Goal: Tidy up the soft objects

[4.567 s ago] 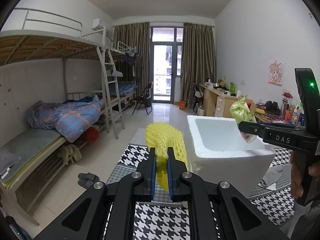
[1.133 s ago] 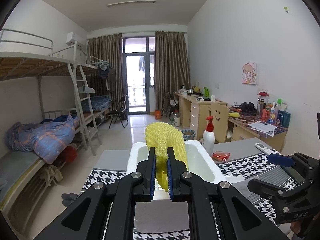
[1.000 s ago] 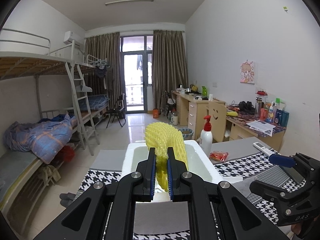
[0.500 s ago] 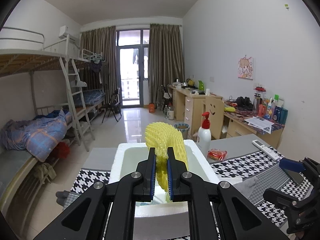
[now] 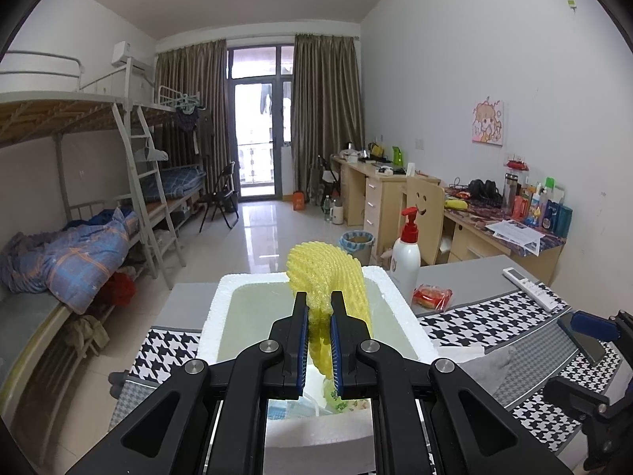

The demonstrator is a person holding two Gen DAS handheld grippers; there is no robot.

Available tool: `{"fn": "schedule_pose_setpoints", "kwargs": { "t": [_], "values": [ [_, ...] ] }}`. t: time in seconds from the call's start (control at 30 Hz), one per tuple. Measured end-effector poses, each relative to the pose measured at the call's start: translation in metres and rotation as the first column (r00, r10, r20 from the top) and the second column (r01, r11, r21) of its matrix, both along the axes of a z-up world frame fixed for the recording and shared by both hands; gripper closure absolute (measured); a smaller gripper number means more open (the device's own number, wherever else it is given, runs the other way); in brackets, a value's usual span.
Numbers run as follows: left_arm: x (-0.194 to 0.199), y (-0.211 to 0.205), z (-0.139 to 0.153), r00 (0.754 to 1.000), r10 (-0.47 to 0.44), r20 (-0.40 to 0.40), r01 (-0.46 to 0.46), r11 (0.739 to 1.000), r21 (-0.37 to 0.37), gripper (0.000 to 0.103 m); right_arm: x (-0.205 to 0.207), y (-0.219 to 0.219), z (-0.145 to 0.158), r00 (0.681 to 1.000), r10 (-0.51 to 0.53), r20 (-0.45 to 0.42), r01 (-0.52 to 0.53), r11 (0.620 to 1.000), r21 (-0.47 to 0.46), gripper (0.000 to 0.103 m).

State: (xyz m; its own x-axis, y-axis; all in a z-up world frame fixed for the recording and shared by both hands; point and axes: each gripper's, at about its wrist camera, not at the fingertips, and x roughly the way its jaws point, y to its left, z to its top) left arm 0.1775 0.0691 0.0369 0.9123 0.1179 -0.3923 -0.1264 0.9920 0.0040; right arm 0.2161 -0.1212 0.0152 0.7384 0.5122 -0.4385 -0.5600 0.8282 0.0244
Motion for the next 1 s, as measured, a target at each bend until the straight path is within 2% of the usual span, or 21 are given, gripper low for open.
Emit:
{"fn": "schedule_pose_setpoints", "kwargs": {
  "t": [0.37, 0.43, 0.5, 0.53, 0.6, 0.83, 1.0],
  "values": [
    [0.015, 0.003, -0.012, 0.998, 0.007, -0.057, -0.007, 1.0, -0.012, 0.09, 0.001, -0.007, -0.002, 1.0, -0.016, -0.005, 0.016, 1.0, -0.001, 0.007],
    [0.016, 0.003, -0.014, 0.998, 0.01, -0.06, -0.011, 1.0, -0.008, 0.08, 0.001, -0.007, -0.003, 1.0, -0.019, -0.005, 0.019, 1.0, -0.002, 0.007],
    [0.016, 0.001, -0.015, 0.999, 0.007, -0.053, -0.007, 1.0, 0.006, 0.055, 0.001, -0.008, -0.003, 1.0, -0.019, -0.006, 0.019, 1.0, -0.002, 0.007],
    [0.016, 0.0, -0.015, 0.999, 0.01, -0.048, -0.009, 1.0, 0.014, 0.048, 0.001, -0.008, -0.003, 1.0, -0.019, -0.008, 0.019, 1.0, -0.001, 0.007],
    [0.014, -0.002, -0.015, 0.999, 0.016, -0.039, -0.015, 0.999, 0.029, 0.026, 0.0, -0.008, -0.003, 1.0, -0.02, -0.008, 0.02, 1.0, -0.003, 0.007],
    [0.003, -0.005, -0.011, 1.0, 0.029, 0.004, -0.029, 0.999, 0.023, 0.005, 0.0, -0.011, -0.003, 1.0, -0.01, -0.011, 0.01, 1.0, 0.024, 0.007],
    [-0.008, -0.008, -0.001, 0.998, 0.028, 0.052, -0.029, 0.999, 0.024, 0.001, -0.003, -0.018, -0.001, 1.0, 0.002, -0.012, -0.001, 0.998, 0.065, 0.007]
  ]
}}
